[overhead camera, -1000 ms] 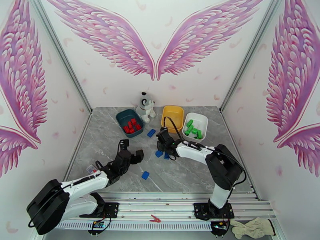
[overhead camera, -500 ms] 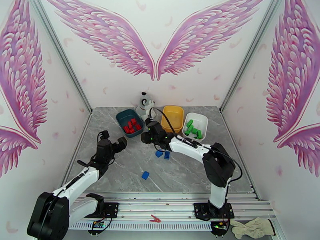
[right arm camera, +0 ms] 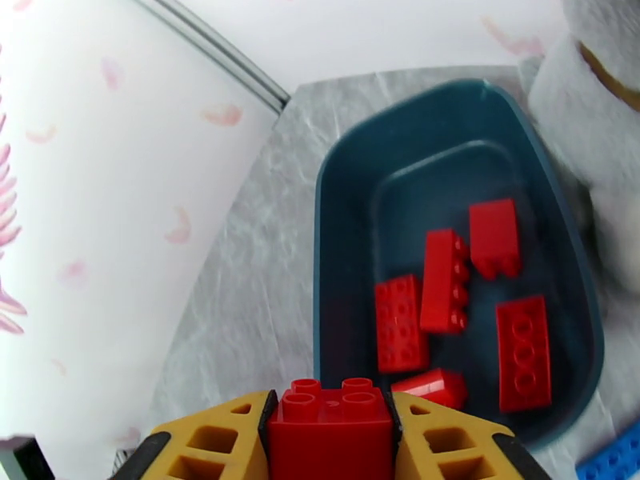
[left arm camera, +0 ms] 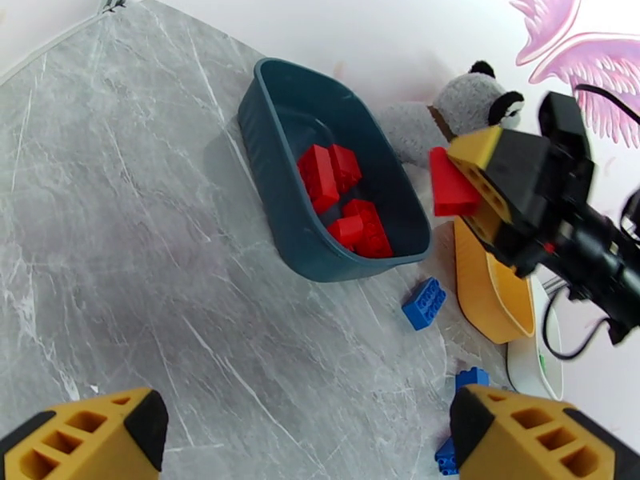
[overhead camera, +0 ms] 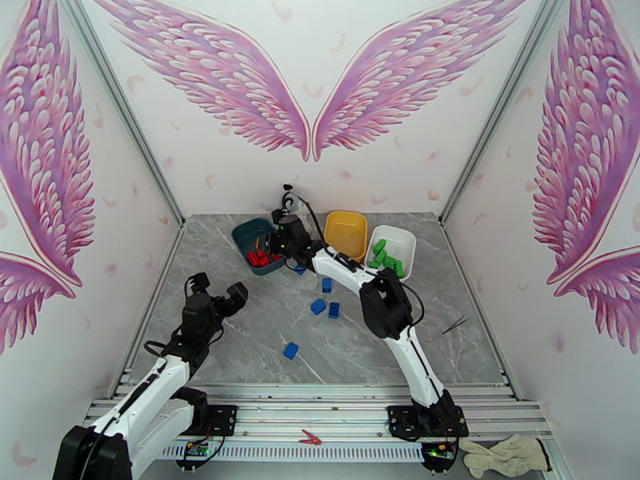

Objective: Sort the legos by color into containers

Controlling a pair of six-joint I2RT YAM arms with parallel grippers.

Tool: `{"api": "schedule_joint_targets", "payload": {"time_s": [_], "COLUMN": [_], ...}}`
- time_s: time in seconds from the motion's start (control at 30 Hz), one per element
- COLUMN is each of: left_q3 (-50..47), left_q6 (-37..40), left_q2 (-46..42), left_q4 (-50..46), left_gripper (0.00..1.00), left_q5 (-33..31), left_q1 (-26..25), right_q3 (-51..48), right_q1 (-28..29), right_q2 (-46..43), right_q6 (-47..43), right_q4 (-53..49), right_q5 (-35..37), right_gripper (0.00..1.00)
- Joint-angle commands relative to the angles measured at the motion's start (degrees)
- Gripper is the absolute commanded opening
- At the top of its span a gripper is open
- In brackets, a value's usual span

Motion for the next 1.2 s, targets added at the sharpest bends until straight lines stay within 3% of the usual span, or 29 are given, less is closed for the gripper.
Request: {"api": "schedule_joint_targets", "payload": {"time_s": [0.0,0.13,0.33,0.53,0.67,0.87,1.17], "left_q3": [-0.9,-1.8,-2.4,-1.5,1.0,4.2,7.9], "left_q6": [1.1,1.2,2.6,4.4,6.1,7.6,6.7], "left_q2": [-1.1,-1.0,-0.9,-0.1,0.9,3.9,11.3], "left_q4": [-3.5,-3.1,-4.1,-8.1,-13.7,-20.2,-24.9], "left_gripper": [0.99,0.99,0.99,0.96,0.93,0.88,0.81], "left_q5": [0.6,1.4,0.0,-5.7,-9.7,-9.6,-11.7], "left_q1": [0.5,0.2,-4.2,-15.4,-24.3,-34.1,-46.3], "right_q3": [9.1,6.7,-15.2,-36.7,-48.1,-66.2,-84.5], "right_q1": [-0.8,-0.7,0.1,1.0,1.3,1.5,4.5], "right_q2": [4.4,1.0,-14.9,-32.6,-43.3,-59.5,-80.1], "right_q6": [0.8,-1.7,-4.9,-7.1,-6.7,-6.6,-3.7], "right_q4": [-6.6,-7.3,0.4,1.9,-3.5,-4.2,-9.0], "right_q5": [-3.9,-4.3,-3.0,3.3,11.1,15.7,19.8], "right_gripper": [0.61,0.68,0.67,0.64,0.67,0.72,0.73]}}
